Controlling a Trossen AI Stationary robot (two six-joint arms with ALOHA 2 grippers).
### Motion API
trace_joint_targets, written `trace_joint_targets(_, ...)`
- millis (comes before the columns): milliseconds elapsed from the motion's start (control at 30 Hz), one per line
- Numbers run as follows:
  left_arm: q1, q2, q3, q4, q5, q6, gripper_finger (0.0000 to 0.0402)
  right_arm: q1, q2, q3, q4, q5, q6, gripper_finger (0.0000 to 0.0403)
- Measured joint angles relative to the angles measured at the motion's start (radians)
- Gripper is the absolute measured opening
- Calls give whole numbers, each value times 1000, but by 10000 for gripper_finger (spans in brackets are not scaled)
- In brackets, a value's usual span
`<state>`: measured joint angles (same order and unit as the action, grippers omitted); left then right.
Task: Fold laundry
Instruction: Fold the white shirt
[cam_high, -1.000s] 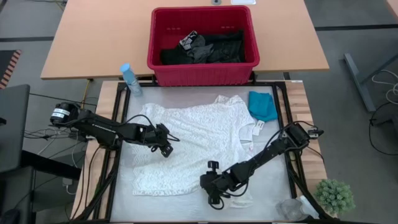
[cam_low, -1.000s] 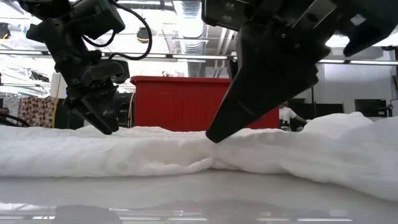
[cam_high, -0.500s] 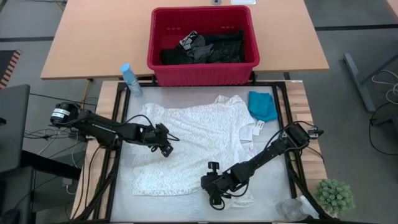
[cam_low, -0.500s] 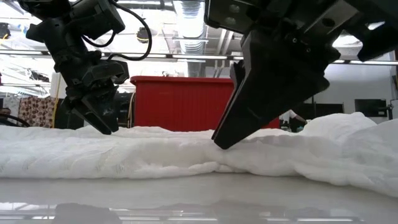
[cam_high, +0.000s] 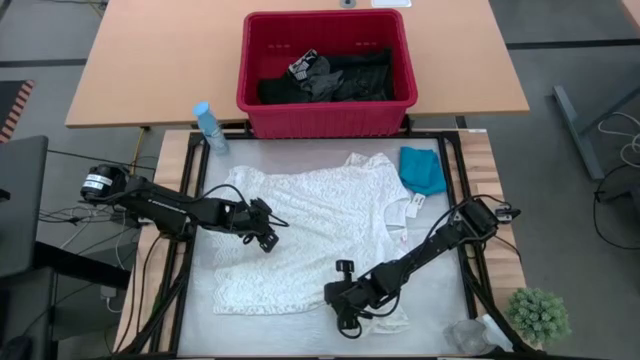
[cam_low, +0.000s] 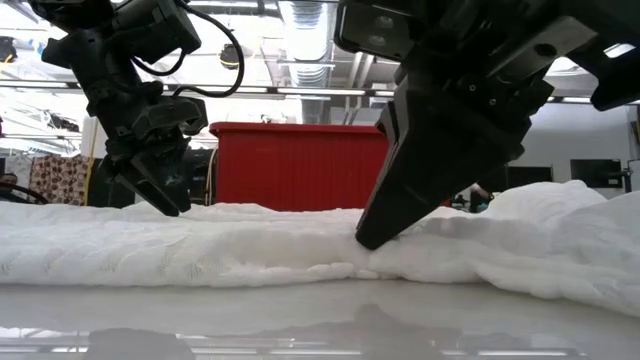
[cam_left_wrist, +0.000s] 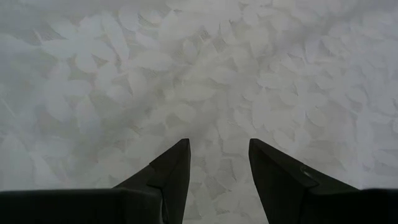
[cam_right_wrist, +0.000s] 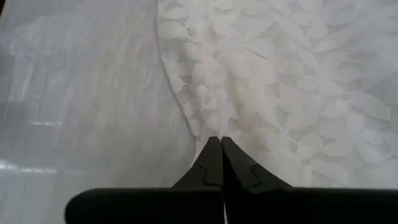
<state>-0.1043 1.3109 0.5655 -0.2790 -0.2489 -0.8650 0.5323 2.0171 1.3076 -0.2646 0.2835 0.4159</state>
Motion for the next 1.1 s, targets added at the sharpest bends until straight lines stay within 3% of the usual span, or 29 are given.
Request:
trace_joint_targets(367,0,0,0,0,0,-13,155,63,-6,172,-196,-36,-3,14)
trace_joint_targets(567,-3,0,0,0,-36,-13,155,128,-3,130,-194,-169,53,14)
trace_joint_targets(833,-4,-1,-46,4,-74,-54,155,209,0,38,-160,-163,101,14)
trace_joint_targets(967,-4,-18,-56,1,-3,-107,155,234,-3,25,-152,-143,138,23)
trace_joint_targets(1100,-8,-98,25,2,32,-97,155,254,-2,23,-125,-131,126,41)
